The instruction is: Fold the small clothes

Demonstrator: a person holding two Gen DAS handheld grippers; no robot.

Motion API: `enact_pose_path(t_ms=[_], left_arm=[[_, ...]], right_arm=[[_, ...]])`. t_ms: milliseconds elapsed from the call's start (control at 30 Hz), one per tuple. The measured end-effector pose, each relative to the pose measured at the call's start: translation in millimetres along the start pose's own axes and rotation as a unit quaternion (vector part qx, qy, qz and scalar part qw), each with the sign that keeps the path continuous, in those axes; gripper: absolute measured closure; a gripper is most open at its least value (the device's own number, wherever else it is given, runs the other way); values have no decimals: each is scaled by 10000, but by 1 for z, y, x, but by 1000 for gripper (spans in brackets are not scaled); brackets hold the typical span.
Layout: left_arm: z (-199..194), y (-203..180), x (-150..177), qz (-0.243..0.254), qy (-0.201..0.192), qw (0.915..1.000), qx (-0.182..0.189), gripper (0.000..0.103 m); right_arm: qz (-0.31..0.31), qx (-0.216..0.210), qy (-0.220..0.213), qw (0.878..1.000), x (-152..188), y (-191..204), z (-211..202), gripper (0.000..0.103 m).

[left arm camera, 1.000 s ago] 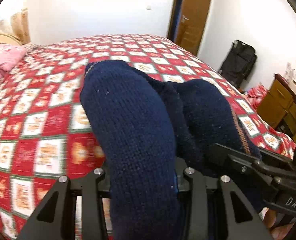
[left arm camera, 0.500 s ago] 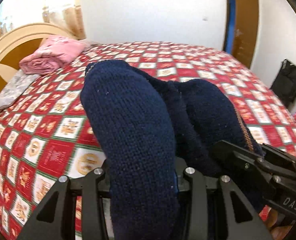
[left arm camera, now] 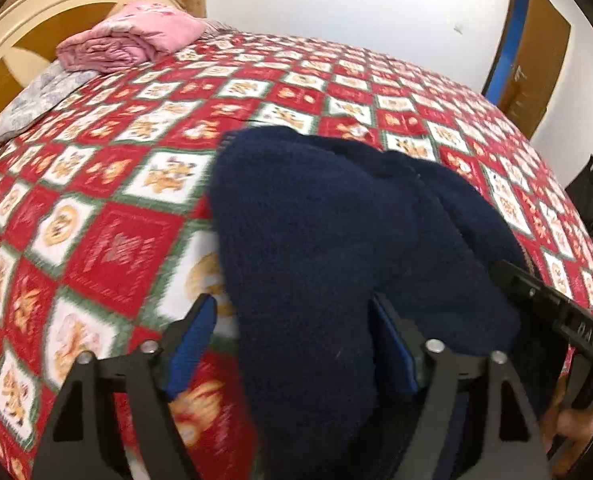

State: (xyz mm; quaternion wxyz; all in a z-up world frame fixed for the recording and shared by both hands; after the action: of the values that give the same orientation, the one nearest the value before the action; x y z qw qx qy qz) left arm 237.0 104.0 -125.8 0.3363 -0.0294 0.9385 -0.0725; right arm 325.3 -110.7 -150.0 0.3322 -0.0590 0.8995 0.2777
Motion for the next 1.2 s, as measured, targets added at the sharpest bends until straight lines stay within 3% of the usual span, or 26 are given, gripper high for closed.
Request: enact_pose_path(t_ms=[100,233,333,467,600,700,767,833,967,1033,1200], left_arm=[[-20,16,6,-208,-181,9996,-29,15],[-31,14,22,-259,-143,9995,99,15],[-28,5,36,-229,-48,9996,187,15],[-19,-7,51,-189,210,9993,262,15],[-11,-15,60,-208,316,9992,109,15],[-10,-20,62,-166,308,9990,267,39],[-12,-24,62,-76,256,9995,177,48],[-19,-29,60,56,205,9997,139,62],[-38,-25,54,147,64,9998,103,67],[-41,-20,53,84,122,9997,172,68],[-28,-21,64,220,235,9995,-7,66]], right_arm=[[33,137,-258,9996,9,2,-30,60],[-446,213,-373,9981,37,21,-55,60],[-553,276,-137,9980,55,24,-50,60],[-131,189,241,9994,71,8,-31,60],[118,57,263,9996,77,3,-24,60],[415,-159,492,9978,77,1,-22,60],[690,-516,709,9938,80,5,-22,60],[748,-829,904,9896,86,17,-22,60],[459,-410,783,9950,92,24,-24,64],[647,-467,732,9941,92,11,-24,66],[308,-241,671,9970,94,10,-30,67]])
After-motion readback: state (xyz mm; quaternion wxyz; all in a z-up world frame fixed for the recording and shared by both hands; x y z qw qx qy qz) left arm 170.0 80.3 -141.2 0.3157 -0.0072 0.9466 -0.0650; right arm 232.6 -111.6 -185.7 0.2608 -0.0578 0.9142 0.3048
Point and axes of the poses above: each gripper's, at about its wrist camera, not at the fingertips, and z roughly the way its jaws point, y to its left, x to its underside, the point moved 1 cm from there along z, roughly the way its jaws point, and after that the axes turned 3 degrees about x, right-handed, at the moved point
